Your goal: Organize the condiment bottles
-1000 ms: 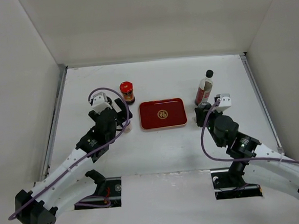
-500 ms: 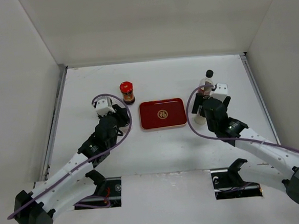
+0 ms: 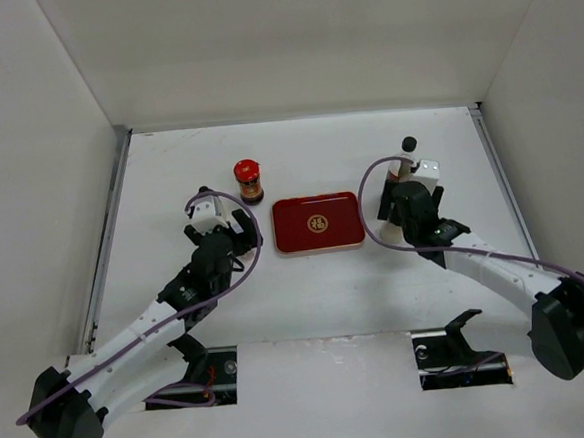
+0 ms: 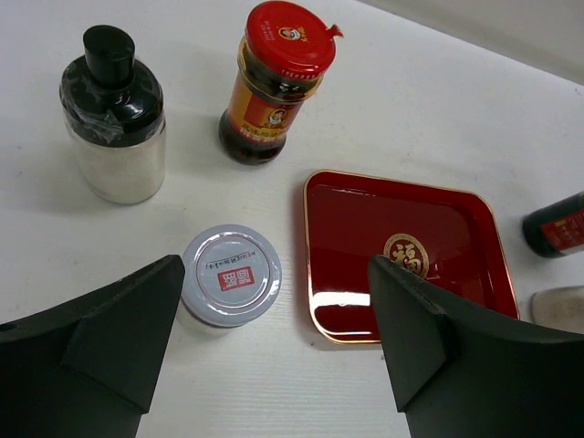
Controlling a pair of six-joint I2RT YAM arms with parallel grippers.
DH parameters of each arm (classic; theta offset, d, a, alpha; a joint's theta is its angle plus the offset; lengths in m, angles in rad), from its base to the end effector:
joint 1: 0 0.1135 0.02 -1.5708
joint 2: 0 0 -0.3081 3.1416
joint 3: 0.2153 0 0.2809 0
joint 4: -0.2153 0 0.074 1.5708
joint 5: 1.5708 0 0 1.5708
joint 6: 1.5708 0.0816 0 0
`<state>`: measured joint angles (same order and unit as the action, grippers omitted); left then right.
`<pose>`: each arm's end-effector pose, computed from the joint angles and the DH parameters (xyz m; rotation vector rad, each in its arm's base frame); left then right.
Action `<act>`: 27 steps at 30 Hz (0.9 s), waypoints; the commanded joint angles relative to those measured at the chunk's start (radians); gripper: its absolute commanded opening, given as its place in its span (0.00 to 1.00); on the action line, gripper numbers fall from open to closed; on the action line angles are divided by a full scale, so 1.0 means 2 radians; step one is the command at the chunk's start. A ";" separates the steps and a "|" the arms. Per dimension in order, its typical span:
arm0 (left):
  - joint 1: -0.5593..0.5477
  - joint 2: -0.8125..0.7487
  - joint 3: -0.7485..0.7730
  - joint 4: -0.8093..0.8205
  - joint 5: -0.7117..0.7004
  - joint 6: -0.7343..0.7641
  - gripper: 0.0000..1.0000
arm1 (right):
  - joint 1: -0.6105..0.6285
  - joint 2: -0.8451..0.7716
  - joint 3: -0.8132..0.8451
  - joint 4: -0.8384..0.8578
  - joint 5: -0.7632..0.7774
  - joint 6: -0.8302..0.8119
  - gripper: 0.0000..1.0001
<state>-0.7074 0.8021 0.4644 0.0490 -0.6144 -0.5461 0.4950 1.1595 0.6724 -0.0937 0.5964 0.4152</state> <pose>0.1974 -0.1069 0.2606 -0.2747 1.7962 -0.3195 0.2732 0.0954 0.2428 0.2538 2.0271 -0.0782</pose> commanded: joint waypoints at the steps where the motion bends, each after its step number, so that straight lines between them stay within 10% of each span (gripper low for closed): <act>1: 0.001 -0.008 -0.007 0.021 -0.006 -0.004 0.81 | -0.009 0.014 0.025 0.038 -0.022 0.006 0.83; 6: 0.010 -0.005 -0.008 0.022 -0.006 -0.005 0.82 | -0.006 0.005 0.040 0.032 -0.009 -0.002 0.54; 12: 0.020 -0.004 -0.007 0.025 -0.007 -0.011 0.83 | 0.054 -0.023 0.088 0.041 0.025 -0.050 0.52; 27: 0.036 -0.040 -0.011 -0.001 -0.004 -0.023 0.83 | 0.129 0.226 0.271 0.148 -0.070 -0.067 0.54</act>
<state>-0.6426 0.7418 0.4564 0.0456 -0.6174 -0.5804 0.7403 1.5860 1.1282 0.0723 0.4942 0.2909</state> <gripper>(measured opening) 0.826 0.702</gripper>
